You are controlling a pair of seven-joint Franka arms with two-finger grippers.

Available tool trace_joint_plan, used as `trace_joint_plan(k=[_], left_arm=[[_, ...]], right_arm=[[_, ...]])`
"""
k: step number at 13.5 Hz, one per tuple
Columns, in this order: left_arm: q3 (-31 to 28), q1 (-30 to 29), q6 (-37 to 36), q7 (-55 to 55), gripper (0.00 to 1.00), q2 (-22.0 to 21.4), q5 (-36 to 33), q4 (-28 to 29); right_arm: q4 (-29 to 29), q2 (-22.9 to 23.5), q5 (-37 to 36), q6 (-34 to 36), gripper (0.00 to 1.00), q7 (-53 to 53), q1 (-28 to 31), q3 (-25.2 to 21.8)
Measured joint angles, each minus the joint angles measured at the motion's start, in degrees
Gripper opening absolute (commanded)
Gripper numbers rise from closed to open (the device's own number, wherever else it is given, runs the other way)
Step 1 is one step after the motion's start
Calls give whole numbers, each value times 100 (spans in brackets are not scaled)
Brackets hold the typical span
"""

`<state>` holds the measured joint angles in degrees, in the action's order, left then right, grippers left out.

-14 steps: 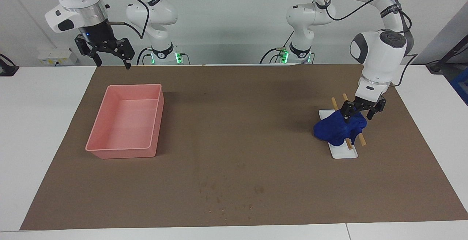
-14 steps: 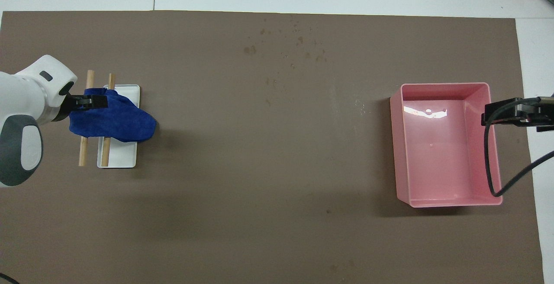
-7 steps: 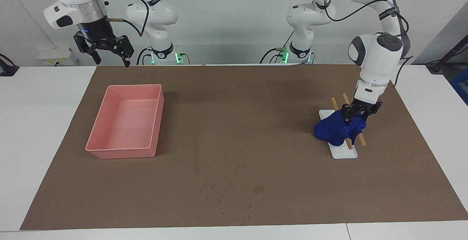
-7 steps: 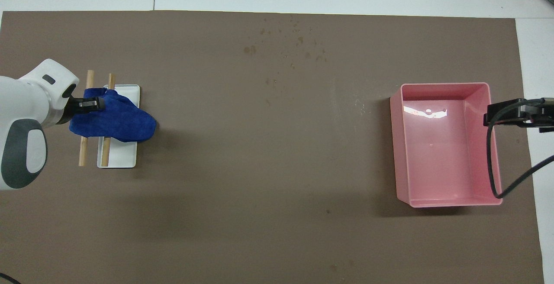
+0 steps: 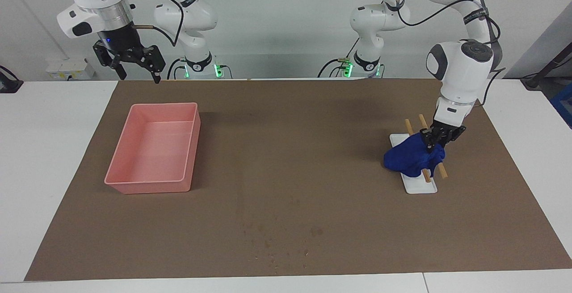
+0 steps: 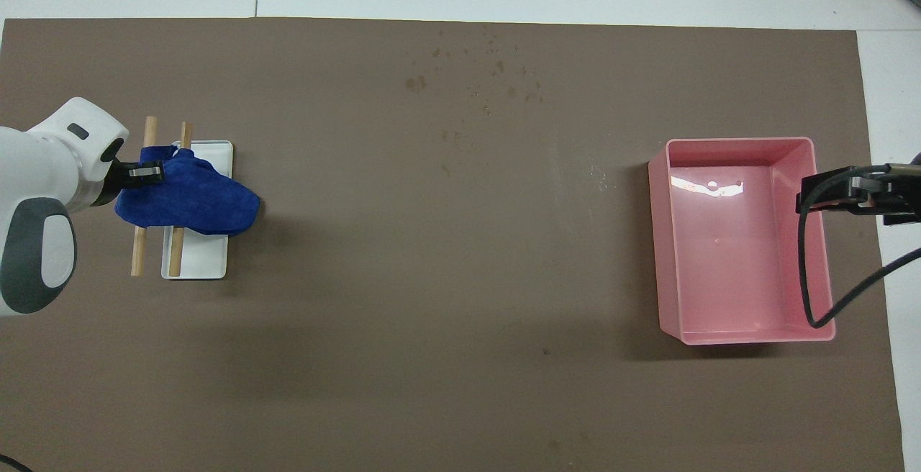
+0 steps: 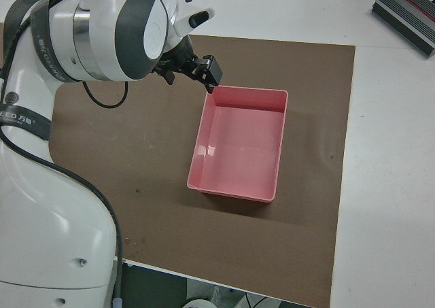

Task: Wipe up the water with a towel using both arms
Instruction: 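Move the left gripper onto the blue towel and close on it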

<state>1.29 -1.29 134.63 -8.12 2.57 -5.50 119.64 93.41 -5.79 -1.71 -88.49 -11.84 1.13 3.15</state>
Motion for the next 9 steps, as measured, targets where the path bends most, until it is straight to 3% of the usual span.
trace_joint_plan(k=[2, 3, 9], left_arm=[[-7, -4, 9, 0, 4, -39, -14, -13], [1, -3, 9, -1, 0, -56, -14, -12], [19, -2, 15, -2, 0, -77, -14, -28]], right_arm=[[15, 45, 0, -23, 93, -41, 0, 0], [1, 91, 1, -49, 94, -43, 0, 1], [-655, 699, 1, -97, 94, -52, 14, -8]])
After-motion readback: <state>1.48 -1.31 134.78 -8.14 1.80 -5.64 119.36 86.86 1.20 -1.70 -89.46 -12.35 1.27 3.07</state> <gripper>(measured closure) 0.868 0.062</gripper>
